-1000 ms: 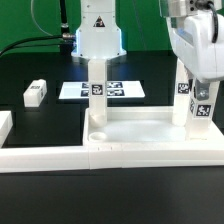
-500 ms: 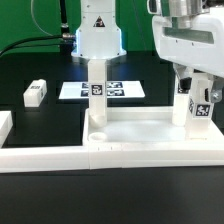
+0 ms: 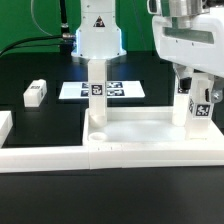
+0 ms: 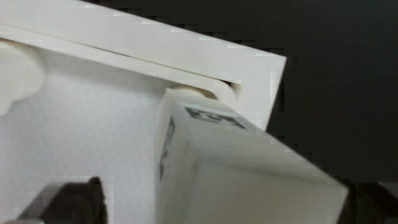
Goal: Assemble desk
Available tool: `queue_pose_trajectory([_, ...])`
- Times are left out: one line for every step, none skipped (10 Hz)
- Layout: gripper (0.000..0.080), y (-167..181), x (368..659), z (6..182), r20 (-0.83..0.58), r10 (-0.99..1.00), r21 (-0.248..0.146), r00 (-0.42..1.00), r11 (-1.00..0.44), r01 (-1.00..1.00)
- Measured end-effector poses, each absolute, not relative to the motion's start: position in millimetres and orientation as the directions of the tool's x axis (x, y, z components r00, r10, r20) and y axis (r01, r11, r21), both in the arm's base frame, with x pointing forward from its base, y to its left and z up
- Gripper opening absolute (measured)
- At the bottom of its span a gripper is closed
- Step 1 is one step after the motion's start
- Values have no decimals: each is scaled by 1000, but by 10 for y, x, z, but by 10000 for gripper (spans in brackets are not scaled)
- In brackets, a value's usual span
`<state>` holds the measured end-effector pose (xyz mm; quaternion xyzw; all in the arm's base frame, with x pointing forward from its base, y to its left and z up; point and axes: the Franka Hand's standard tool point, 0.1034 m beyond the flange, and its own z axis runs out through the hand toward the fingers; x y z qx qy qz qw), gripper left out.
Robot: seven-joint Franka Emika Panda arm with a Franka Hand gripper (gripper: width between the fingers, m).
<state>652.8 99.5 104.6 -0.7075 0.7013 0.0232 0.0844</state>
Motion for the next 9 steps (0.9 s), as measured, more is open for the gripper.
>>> queue_pose_trajectory([649, 992, 6531, 1042, -128, -968, -118, 217, -202, -972])
queue_pose_trajectory([649, 1027, 6518, 1025, -117, -935, -131, 334, -319, -939])
queue_pose_trajectory([649, 1142, 6522, 1004, -116, -924, -132, 365, -350, -928])
queue_pose_trajectory([649, 1187, 6557, 1024, -94, -856, -155, 508, -492, -857])
queue_pose_trajectory([649, 1211, 6553, 1028, -66, -763, -164, 643, -628, -761])
queue_pose_trajectory([649, 1266, 6519, 1019, -53, -657, -168, 752, -737, -655])
queue_pose_trajectory([649, 1304, 6505, 1034, -30, -630, -166, 776, -763, -625])
queue_pose_trajectory([649, 1289, 6497, 1021, -22, -577, -165, 816, -803, -573])
queue_pose_trajectory([649, 1276, 6488, 1011, -21, -556, -162, 831, -818, -551])
